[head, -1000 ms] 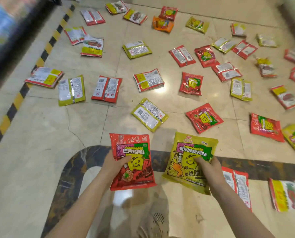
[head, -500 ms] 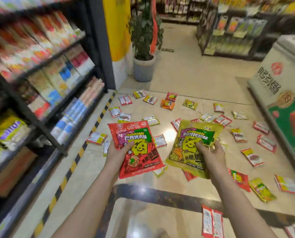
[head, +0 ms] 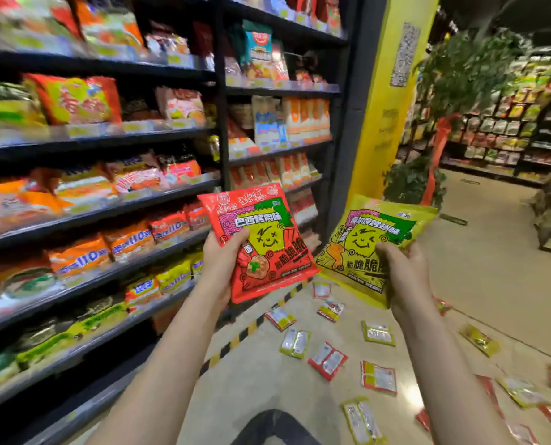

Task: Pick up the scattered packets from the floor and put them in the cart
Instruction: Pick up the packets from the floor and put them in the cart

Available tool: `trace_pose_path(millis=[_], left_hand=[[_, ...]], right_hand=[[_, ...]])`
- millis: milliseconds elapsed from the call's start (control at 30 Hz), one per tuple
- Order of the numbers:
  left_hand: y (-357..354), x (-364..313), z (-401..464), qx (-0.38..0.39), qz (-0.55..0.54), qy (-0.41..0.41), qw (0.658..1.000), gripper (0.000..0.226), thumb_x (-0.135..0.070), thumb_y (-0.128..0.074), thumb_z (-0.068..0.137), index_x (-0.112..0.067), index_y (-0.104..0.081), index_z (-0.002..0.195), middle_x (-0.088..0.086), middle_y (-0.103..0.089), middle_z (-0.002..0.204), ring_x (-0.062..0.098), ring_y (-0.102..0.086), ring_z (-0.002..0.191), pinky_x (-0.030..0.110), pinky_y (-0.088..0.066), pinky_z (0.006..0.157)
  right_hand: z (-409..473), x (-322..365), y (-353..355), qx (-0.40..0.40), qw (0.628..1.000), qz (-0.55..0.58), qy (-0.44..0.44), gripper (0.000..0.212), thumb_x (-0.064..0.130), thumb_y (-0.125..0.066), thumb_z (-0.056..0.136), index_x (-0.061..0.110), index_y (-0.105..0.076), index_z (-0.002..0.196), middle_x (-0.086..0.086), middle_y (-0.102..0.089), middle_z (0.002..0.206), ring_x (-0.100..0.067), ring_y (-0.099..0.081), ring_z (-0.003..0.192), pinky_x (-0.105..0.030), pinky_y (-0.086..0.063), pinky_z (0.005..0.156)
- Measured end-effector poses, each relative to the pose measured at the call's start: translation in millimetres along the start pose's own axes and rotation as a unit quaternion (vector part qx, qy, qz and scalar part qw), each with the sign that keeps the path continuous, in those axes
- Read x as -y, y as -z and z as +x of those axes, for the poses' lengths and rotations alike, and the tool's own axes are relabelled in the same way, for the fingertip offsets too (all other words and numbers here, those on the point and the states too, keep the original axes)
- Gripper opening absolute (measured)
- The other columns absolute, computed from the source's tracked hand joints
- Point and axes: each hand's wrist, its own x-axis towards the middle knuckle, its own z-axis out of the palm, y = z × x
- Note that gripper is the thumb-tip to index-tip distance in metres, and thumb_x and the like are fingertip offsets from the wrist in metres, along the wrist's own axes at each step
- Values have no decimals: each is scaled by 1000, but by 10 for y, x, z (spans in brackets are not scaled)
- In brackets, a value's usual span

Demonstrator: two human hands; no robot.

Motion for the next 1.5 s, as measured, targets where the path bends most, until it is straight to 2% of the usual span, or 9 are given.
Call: trace_pose_path(millis=[67,200,367,467,633,767,1000,1300,1500], left_hand=[[348,-267,-210,-51,1,-20,998,21,-10,-56,90,-13,-53,111,14,-68,101,26,-67,81,42,-55,80],[1127,-762,-763,-159,17,-97,982,15,-10,-55,91,-15,-54,105,5,-68,88,14,-69,66,27,-57,59],[2156,-1313,-1631,-289,24,-162,943,20,-16,-57,91,-18,-53,110,4,-68,94,16,-68,73,27,-57,57],[2794,-1588,-2208,-372,23,-219,902,23,-13,-58,90,-15,-54,112,4,-68,94,8,-69,65,21,-54,53],[3886,-2080,-3307,-504,44,-284,814,25,-10,-59,89,-14,-55,113,-1,-66,88,2,-66,60,17,-54,55],[4688,-2465,-4286,-573,61,-318,753,14,-11,-59,89,-22,-58,98,-8,-70,78,4,-66,63,18,-54,55],[5849,-2956,-5853,-671,79,-336,657,20,-13,-61,88,-17,-59,107,7,-68,95,16,-67,76,29,-56,71],[7300,-3187,-7099,-759,75,-341,551,11,-12,-60,88,-22,-60,93,6,-69,90,16,-69,66,32,-59,63],[8684,-3712,-7452,-779,66,-348,518,12,-10,-58,88,-21,-61,93,10,-69,93,27,-66,77,40,-55,75]], right_hand=[[-176,69,-313,60,998,2,-7,15,5,-55,88,16,-53,98,-5,-65,85,-11,-66,63,-27,-58,58],[-722,122,-1020,181,983,10,6,17,2,-56,87,18,-53,92,-4,-63,88,-25,-64,86,-38,-56,79],[-1663,77,-1905,338,940,38,-4,17,0,-54,89,15,-54,96,1,-63,82,4,-63,54,-13,-51,50],[-2402,27,-2415,420,907,39,4,19,2,-55,90,20,-51,89,-3,-63,91,2,-63,64,-12,-52,60],[-3943,43,-3136,547,835,62,13,37,6,-57,90,5,-45,125,-10,-62,117,-17,-62,98,-23,-52,84],[-5296,125,-3565,636,766,88,14,29,3,-57,90,14,-44,114,3,-62,103,-17,-58,100,-30,-46,90],[-7467,92,-4119,740,661,123,-9,31,5,-56,91,19,-42,115,7,-57,104,1,-55,90,-27,-43,90],[-9645,-306,-5028,811,576,88,-41,60,15,-62,88,11,-33,140,-10,-52,136,-24,-50,125,-50,-41,106],[-11069,-508,-6112,839,532,80,-80,56,13,-57,91,16,-31,140,-9,-52,135,-24,-54,120,-50,-44,102]])
